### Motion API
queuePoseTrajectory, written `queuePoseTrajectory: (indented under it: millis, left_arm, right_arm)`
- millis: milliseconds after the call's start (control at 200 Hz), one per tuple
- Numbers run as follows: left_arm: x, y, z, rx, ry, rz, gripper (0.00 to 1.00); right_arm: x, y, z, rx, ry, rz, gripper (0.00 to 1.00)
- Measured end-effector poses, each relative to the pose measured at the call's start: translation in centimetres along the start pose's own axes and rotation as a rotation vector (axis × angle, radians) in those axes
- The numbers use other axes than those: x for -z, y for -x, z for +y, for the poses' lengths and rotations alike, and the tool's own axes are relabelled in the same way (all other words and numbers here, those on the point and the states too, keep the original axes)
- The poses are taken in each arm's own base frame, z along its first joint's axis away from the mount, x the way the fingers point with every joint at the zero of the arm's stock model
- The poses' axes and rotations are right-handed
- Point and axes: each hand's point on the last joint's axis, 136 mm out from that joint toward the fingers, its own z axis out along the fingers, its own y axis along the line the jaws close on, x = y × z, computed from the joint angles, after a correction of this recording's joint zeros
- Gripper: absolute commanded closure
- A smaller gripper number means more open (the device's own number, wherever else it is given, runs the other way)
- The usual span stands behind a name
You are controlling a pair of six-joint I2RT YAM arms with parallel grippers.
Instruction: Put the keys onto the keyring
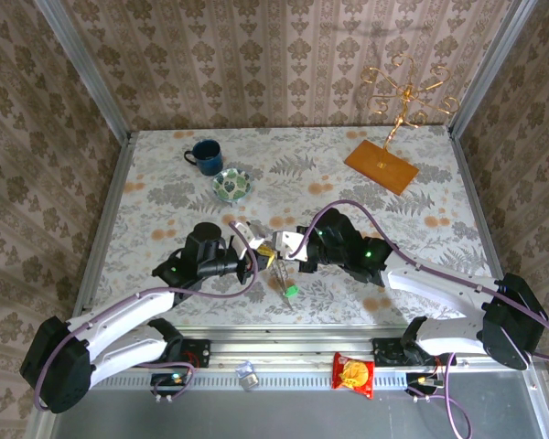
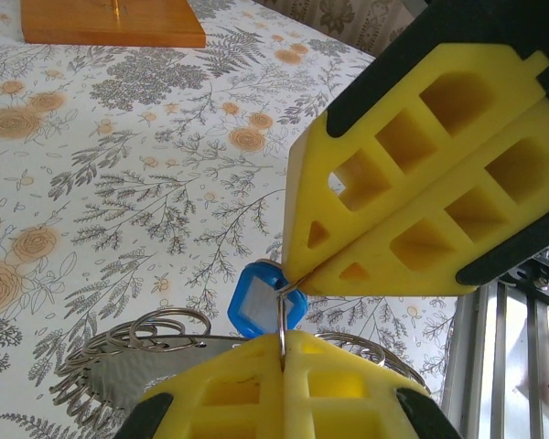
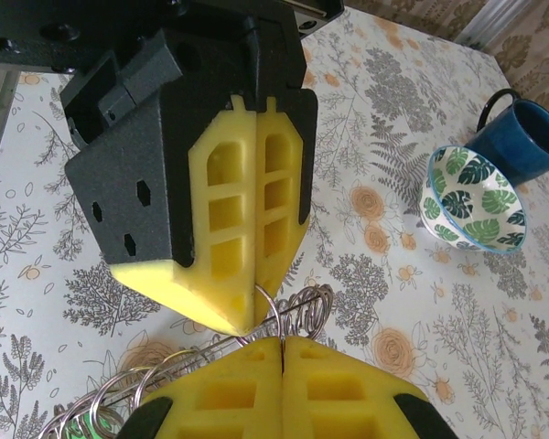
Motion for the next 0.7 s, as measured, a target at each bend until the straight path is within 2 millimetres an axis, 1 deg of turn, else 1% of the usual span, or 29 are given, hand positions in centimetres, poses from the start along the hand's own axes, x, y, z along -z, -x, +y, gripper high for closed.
queuePoseTrajectory:
  millis: [625, 645, 700]
  left_arm:
    - [0.0, 0.0, 0.0, -0.001, 0.0, -0.002, 1.0]
    - [0.0, 0.1, 0.0, -0.003, 0.0, -0.004, 1.0]
    - [0.0, 0.3, -0.1, -0.007, -0.001, -0.013, 1.0]
  right_arm:
    - [0.0, 0.1, 1.0, 0.022, 0.045, -0.008, 1.0]
    - [-0.1, 0.1, 1.0, 0.022, 0.048, -0.01, 0.97]
    - [-0.1, 0.1, 1.1, 0.019, 0.053, -0.011, 0.82]
